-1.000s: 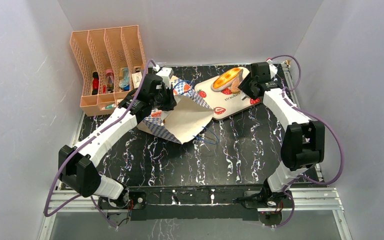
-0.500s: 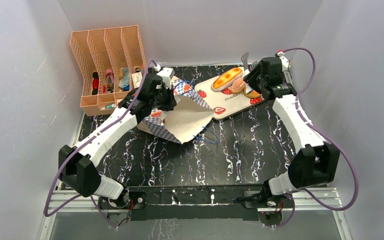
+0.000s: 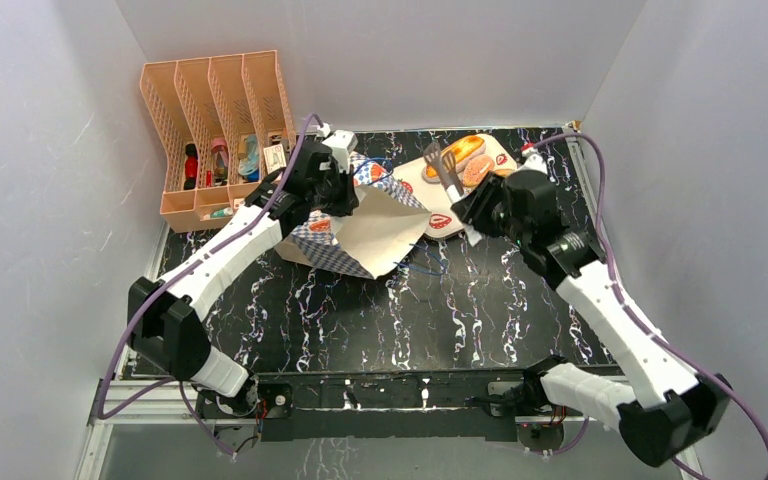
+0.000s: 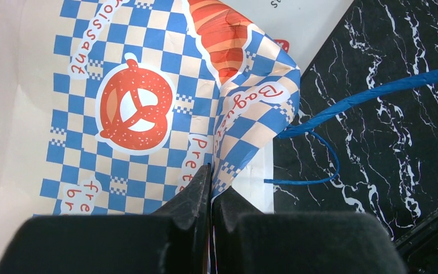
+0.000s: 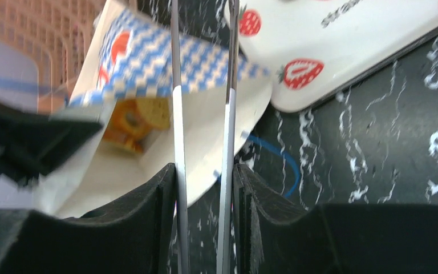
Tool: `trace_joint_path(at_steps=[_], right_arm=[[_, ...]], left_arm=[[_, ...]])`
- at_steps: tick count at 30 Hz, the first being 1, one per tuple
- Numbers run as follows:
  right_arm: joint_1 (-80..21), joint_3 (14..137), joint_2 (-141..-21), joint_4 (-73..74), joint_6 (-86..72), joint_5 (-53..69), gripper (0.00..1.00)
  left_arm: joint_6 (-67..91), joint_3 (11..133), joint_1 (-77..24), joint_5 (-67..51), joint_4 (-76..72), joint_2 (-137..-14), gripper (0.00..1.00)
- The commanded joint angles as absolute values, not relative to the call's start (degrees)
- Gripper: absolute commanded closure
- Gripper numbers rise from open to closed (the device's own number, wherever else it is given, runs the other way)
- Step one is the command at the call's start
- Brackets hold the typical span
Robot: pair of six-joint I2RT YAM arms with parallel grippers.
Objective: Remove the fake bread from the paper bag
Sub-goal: Adjust the fake bread in the paper bag.
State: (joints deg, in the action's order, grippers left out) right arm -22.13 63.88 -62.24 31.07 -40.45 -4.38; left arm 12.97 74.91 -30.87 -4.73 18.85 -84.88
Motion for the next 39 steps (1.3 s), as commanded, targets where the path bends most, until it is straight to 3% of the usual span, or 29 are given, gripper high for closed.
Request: trace_joint_path(at_steps=[1, 16, 33, 39], right_arm=[[-27.8, 60.7, -54.4, 32.6, -41.4, -4.4, 0.67], [-35.2, 50.9, -45.4, 37.8, -45.3, 4.5, 0.71], [-43.4, 41.5, -60.7, 9.8, -50.3, 9.0, 0.69], [-48.0, 43.5, -65.1, 5.3, -50.3, 4.8, 0.68]], left_arm=[[12.2, 78.9, -31.1, -6.4, 18.7, -86.7, 1.00], [10.7, 81.1, -31.2, -8.2, 19.0, -88.5, 1.00], [11.0, 78.3, -31.5, -12.9, 27.8, -81.1, 1.00], [13.0, 76.7, -32.6, -11.9, 27.6, -80.4, 1.00]])
